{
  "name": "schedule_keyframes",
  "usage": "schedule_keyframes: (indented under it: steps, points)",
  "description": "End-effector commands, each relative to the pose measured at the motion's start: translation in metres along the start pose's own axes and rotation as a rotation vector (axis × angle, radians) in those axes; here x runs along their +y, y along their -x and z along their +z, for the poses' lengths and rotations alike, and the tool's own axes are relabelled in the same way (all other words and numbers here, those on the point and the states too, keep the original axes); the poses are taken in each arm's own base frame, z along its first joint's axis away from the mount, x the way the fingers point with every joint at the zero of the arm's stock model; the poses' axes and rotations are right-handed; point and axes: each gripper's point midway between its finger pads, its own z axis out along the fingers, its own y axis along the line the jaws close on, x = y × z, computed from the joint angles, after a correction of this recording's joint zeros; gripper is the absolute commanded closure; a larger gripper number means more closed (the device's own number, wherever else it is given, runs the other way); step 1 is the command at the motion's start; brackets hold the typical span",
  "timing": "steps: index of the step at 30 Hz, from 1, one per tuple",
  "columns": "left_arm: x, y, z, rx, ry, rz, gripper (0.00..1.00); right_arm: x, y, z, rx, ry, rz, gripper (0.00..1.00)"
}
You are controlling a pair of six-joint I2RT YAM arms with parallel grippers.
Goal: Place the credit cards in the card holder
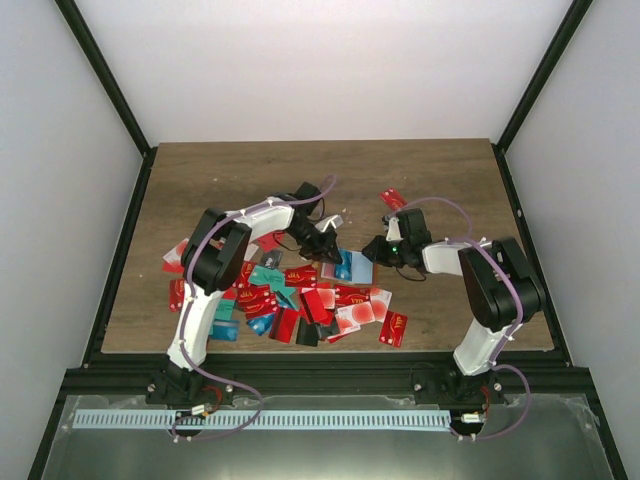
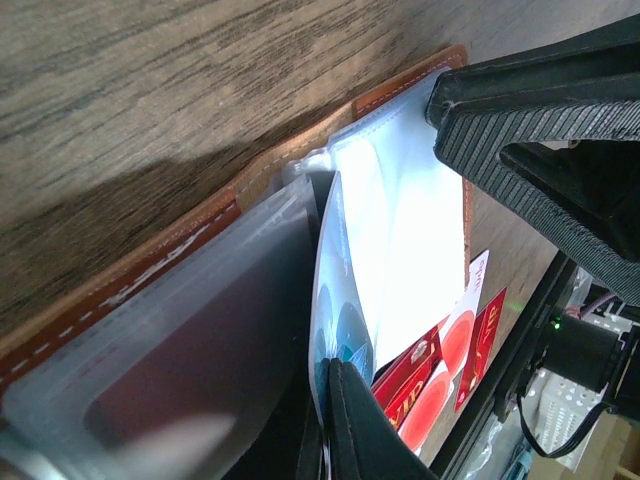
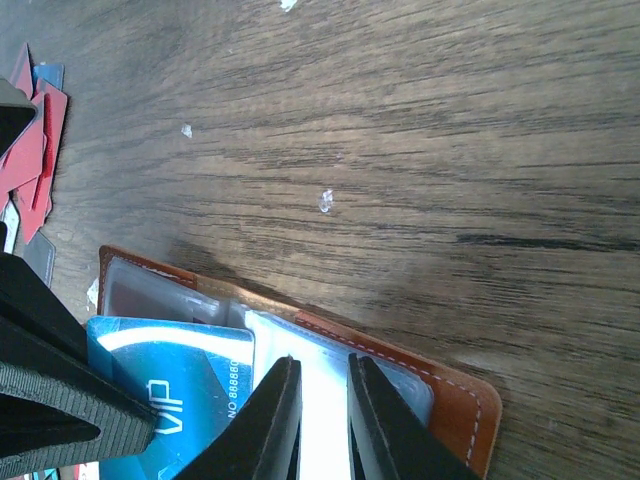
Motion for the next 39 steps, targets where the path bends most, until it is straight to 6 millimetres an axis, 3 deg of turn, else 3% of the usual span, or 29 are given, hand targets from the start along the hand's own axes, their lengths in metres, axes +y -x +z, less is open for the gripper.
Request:
schedule_keyframes:
  steps: [1, 10, 22, 28, 35, 39]
  points:
    - [0.028, -0.034, 0.013, 0.121, 0.071, -0.108, 0.96, -0.026, -0.019, 0.005, 0.049, -0.096, 0.017, 0.84]
    - [0.024, -0.028, 0.034, 0.146, 0.017, -0.129, 0.96, -0.022, -0.02, 0.004, 0.052, -0.073, 0.015, 0.85]
    - [0.013, -0.007, 0.041, 0.114, -0.05, -0.131, 0.96, -0.021, -0.02, 0.002, 0.05, -0.075, 0.013, 0.85]
    - [0.006, 0.008, 0.036, 0.056, -0.062, -0.098, 0.96, -0.025, -0.017, -0.003, 0.028, -0.11, 0.013, 0.85]
    - [-0.001, 0.029, 0.024, -0.053, -0.051, -0.068, 0.96, -0.013, -0.006, -0.023, -0.019, -0.113, -0.001, 0.85]
    - [-0.002, 0.041, 0.014, -0.127, -0.014, -0.029, 0.96, -0.02, -0.015, -0.025, -0.008, -0.137, 0.012, 0.85]
